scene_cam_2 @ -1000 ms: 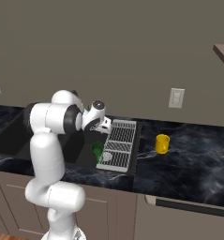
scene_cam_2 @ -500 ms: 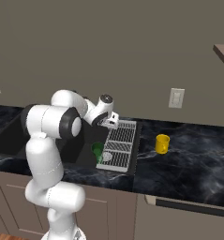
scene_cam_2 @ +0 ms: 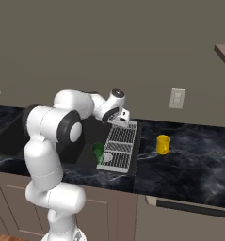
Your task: Move any existing items from the left basin to the right basin for drying. Then move the mug from the counter to the left basin of the sink for washing.
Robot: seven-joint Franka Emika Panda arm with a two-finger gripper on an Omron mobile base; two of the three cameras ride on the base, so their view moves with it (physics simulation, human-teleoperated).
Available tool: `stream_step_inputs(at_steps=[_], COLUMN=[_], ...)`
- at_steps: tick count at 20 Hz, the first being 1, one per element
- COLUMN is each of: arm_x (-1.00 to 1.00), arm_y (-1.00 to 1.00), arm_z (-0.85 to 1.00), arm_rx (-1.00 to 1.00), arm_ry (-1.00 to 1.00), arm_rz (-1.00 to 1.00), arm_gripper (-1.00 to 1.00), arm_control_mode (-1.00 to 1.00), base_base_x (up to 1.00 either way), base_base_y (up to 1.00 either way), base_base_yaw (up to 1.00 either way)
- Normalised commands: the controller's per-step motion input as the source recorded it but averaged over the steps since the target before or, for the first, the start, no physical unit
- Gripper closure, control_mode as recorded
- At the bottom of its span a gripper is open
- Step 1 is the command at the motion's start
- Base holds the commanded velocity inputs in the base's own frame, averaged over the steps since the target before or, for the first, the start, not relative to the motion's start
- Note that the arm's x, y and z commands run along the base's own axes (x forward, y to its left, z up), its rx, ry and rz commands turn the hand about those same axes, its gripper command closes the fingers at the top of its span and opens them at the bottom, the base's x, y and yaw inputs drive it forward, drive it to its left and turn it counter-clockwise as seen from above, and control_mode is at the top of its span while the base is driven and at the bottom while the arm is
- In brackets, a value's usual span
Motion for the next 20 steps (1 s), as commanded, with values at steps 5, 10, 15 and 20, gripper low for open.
stream_step_inputs(at_steps=[5,10,15,20], arm_x=[-0.14,-0.15,-0.18,-0.15], arm_y=[-0.51,-0.48,-0.44,-0.41], arm_z=[0.16,0.05,0.00,0.00], arm_rx=[0.00,0.00,0.00,0.00], arm_ry=[0.03,0.02,0.01,0.01], arm_rz=[-0.07,-0.09,-0.11,-0.11], arm_gripper=[-1.00,-1.00,-1.00,-1.00], arm_control_mode=[-1.00,-1.00,-1.00,-1.00], base_base_x=[0.00,0.00,0.00,0.00], base_base_y=[0.00,0.00,0.00,0.00], base_base_yaw=[0.00,0.00,0.00,0.00])
